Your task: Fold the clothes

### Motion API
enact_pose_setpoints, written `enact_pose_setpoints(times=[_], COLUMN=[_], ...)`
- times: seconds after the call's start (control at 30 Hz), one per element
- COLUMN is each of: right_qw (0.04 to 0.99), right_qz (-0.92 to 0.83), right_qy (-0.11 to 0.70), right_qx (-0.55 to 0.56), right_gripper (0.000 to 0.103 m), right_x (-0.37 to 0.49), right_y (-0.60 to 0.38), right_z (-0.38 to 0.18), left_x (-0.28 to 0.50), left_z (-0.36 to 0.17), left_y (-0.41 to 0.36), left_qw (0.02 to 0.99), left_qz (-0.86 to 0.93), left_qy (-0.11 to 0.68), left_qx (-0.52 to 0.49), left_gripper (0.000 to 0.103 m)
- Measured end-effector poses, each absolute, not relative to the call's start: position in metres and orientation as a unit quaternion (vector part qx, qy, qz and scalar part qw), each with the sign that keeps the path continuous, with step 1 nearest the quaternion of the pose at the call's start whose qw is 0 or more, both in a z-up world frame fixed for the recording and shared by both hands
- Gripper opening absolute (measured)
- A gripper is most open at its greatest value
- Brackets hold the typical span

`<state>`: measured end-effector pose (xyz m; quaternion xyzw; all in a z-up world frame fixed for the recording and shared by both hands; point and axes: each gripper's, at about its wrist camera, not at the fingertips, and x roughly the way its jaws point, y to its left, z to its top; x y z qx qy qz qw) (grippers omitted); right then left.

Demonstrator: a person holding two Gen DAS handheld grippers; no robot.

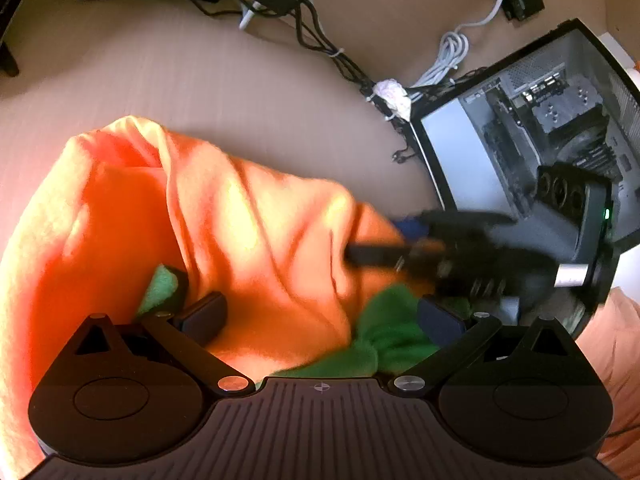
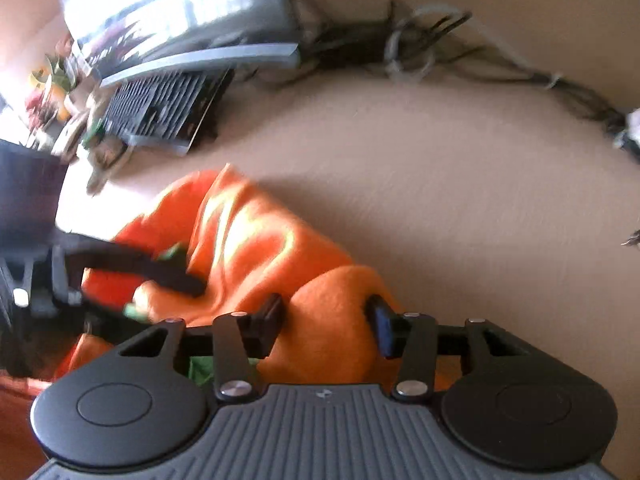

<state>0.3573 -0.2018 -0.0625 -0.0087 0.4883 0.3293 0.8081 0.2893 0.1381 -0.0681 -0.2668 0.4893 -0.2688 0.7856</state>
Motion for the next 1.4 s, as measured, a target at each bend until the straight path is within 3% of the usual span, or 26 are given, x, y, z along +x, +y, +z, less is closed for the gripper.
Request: enact_pose_setpoints(times=[0.07,0.1,0.33,0.4,0.43,0.47,0.67,0.77,0.87,1.03,1.13,1.4], right_qw=[0.814,0.81,0.763,0.754,0.753,0.754,0.795,0.832,0.848,0.767,0.736,0.722], right_qz=[0.313,0.312,0.365,0.384,0.389,0.389,0.403,0.415,0.424,0.424,0.391,0.3], right_qy=[0.489,0.496,0.529,0.528,0.527,0.524,0.453,0.365,0.253,0.152,0.134,0.114], right_qx=[0.014,0.024,0.072,0.069,0.068,0.07,0.028,-0.048,-0.194,-0.458,-0.537,-0.613], right_gripper=[0.068,0.071,0.077,0.07,0.053,0.043,0.02,0.019,0.019,0.019,0.019,0.019], right_x=[0.364,0.366,0.359,0.356,0.355,0.355,0.362,0.349,0.304,0.217,0.193,0.16], right_y=[-0.219,-0.224,-0.212,-0.199,-0.193,-0.19,-0.174,-0.164,-0.139,-0.109,-0.11,-0.118], right_z=[-0.061,-0.065,-0.088,-0.089,-0.089,-0.088,-0.049,0.002,0.028,-0.035,-0.078,-0.099], left_x=[0.288,0.289,0.291,0.293,0.294,0.296,0.309,0.302,0.29,0.271,0.276,0.304], left_z=[-0.068,-0.068,-0.07,-0.07,-0.069,-0.068,-0.046,-0.01,0.024,0.056,0.052,-0.018], left_y=[0.14,0.141,0.143,0.146,0.147,0.149,0.17,0.196,0.225,0.255,0.241,0.187], left_qw=[0.785,0.785,0.783,0.785,0.787,0.789,0.812,0.84,0.863,0.881,0.87,0.825], left_qz=[-0.271,-0.272,-0.275,-0.269,-0.264,-0.258,-0.211,-0.207,-0.206,-0.211,-0.249,-0.275], left_qy=[0.49,0.489,0.488,0.488,0.487,0.487,0.464,0.407,0.357,0.296,0.303,0.404], left_qx=[-0.265,-0.266,-0.271,-0.273,-0.273,-0.273,-0.283,-0.292,-0.293,-0.303,-0.298,-0.284], left_gripper=[0.103,0.103,0.103,0.103,0.103,0.103,0.103,0.103,0.103,0.103,0.103,0.103])
